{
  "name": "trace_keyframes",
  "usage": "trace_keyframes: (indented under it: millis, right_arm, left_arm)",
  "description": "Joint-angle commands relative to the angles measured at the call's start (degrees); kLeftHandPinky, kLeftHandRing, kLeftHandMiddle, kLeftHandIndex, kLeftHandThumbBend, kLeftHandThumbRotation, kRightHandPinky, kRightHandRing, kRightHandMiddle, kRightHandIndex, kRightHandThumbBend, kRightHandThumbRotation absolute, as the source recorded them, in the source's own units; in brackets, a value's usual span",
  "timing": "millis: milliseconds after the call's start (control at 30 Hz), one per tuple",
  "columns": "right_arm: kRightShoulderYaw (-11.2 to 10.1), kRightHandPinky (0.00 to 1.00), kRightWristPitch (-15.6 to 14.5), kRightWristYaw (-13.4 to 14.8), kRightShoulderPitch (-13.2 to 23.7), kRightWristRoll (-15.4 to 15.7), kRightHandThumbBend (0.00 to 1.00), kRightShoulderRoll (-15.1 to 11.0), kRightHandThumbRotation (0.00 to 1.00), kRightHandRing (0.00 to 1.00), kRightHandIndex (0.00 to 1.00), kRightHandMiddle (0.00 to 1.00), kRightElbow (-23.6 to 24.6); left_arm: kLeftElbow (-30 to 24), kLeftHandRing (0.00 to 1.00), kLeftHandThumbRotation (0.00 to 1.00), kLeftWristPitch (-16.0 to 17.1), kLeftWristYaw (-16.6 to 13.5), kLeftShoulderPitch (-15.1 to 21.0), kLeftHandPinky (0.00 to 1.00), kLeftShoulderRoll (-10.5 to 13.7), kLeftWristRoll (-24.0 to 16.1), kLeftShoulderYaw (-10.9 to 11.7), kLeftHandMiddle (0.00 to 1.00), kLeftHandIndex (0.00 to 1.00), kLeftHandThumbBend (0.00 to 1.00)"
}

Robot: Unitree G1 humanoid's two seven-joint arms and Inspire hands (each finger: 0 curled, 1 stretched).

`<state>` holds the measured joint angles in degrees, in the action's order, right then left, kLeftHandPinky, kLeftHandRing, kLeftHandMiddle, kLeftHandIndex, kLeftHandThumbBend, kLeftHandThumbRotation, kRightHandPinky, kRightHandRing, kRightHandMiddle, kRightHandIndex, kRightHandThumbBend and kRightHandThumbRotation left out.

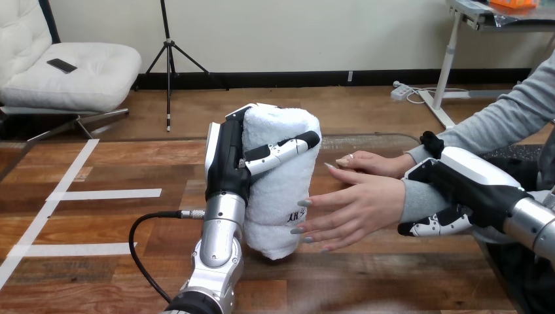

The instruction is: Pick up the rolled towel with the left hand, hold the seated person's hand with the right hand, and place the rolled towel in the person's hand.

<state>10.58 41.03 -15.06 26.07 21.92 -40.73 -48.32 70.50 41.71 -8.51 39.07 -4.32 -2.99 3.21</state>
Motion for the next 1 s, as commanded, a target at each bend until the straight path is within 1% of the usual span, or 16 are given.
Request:
trace_keyframes:
  millis: [0,367,800,967]
  right_arm:
    - [-0.5,0.22,1.9,0.7,7.9,-1.4,0.55,3.1,0.00,0.26,0.35,0.32,2.6]
    - [-0.3,0.22,1.4,-1.1,9.5,-2.0,0.54,4.1,0.00,0.26,0.35,0.32,2.0]
    - [-0.2,0.23,1.7,-2.0,11.3,-1.4,0.53,4.9,0.00,0.27,0.36,0.33,1.1]
    - [0.0,0.24,1.3,-2.1,11.9,-0.9,0.53,5.1,0.00,0.28,0.37,0.34,1.1]
  left_arm:
    - [-0.9,0.39,0.00,1.7,-0.4,9.6,0.36,0.1,-0.7,0.1,0.41,0.41,0.67]
    - [-0.7,0.40,0.00,1.9,-1.1,9.9,0.37,0.9,-1.3,-0.1,0.42,0.42,0.67]
    - [-0.5,0.41,0.00,1.6,-0.3,10.4,0.38,0.6,-0.4,0.6,0.43,0.43,0.68]
    - [-0.5,0.40,0.00,1.6,-0.3,10.5,0.37,0.6,-0.3,0.6,0.42,0.42,0.69]
